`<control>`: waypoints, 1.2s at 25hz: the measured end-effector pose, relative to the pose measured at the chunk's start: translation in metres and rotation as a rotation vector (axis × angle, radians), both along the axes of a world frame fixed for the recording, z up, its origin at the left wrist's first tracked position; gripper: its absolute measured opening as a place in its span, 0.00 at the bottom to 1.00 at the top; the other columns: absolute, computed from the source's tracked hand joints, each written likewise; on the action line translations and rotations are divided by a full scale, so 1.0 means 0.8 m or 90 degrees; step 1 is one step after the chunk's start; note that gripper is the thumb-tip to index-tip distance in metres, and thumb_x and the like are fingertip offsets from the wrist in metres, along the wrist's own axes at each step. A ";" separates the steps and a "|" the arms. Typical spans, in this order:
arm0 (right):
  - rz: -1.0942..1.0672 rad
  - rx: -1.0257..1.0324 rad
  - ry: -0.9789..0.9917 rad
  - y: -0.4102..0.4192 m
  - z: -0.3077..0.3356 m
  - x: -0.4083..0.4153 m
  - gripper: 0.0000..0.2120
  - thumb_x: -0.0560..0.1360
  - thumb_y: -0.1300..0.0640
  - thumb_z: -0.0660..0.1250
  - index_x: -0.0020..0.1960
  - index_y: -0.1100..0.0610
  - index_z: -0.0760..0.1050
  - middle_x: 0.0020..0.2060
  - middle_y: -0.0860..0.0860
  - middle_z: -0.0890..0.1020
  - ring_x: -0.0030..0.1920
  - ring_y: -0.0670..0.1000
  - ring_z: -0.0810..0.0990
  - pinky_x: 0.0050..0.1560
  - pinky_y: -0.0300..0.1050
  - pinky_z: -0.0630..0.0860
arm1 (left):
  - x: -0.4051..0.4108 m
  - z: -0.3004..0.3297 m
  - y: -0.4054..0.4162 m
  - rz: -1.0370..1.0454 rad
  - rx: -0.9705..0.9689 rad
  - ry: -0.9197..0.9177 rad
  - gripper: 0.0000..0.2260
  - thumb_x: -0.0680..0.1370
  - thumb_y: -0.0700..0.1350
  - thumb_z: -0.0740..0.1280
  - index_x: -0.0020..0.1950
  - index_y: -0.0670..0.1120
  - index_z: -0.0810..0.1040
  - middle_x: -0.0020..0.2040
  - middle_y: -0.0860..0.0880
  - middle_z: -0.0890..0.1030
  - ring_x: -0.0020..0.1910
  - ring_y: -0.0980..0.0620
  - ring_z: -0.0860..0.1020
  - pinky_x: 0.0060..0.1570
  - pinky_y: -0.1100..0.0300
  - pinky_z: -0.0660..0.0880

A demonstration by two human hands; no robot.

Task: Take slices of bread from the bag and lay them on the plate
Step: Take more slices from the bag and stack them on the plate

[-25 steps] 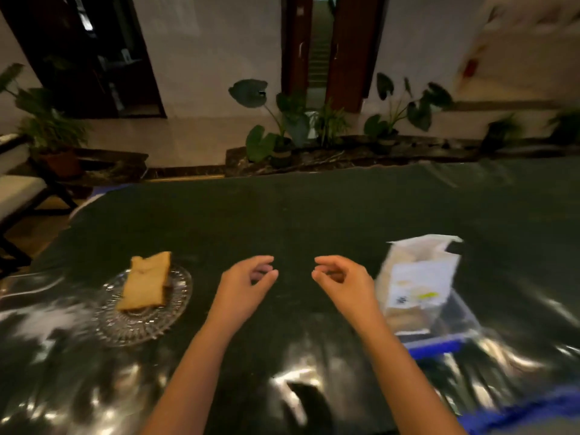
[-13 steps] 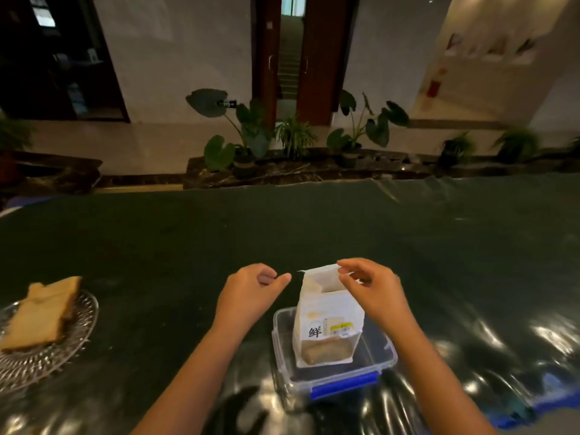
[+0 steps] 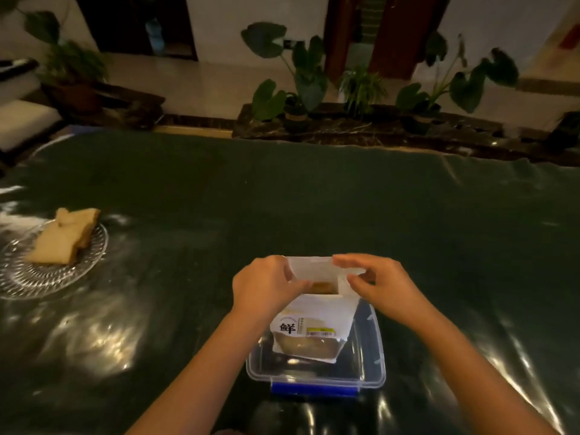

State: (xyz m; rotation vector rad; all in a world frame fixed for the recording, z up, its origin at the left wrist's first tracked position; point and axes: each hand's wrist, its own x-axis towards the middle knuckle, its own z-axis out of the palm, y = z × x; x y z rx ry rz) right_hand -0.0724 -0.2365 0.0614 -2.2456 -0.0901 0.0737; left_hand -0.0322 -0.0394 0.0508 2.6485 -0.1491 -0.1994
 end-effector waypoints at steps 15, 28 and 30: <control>0.359 -0.485 -0.063 -0.049 0.016 0.001 0.17 0.72 0.48 0.47 0.35 0.48 0.73 0.33 0.45 0.78 0.36 0.44 0.71 0.53 0.41 0.62 | -0.021 -0.007 0.021 0.165 -0.081 0.020 0.11 0.72 0.44 0.69 0.29 0.51 0.78 0.31 0.50 0.82 0.31 0.54 0.79 0.30 0.61 0.73; 0.206 -0.552 0.450 0.106 -0.081 0.103 0.22 0.71 0.45 0.66 0.61 0.52 0.69 0.51 0.55 0.74 0.48 0.54 0.71 0.60 0.53 0.68 | -0.008 -0.002 0.020 0.122 -0.131 0.065 0.06 0.73 0.45 0.68 0.36 0.49 0.80 0.36 0.48 0.83 0.35 0.54 0.80 0.38 0.60 0.79; 0.230 -0.567 0.432 0.097 -0.087 0.107 0.21 0.70 0.46 0.67 0.60 0.51 0.69 0.47 0.53 0.72 0.45 0.53 0.69 0.57 0.53 0.69 | -0.009 -0.002 0.016 0.121 -0.143 0.062 0.05 0.73 0.45 0.69 0.36 0.49 0.80 0.36 0.48 0.83 0.35 0.55 0.80 0.37 0.61 0.79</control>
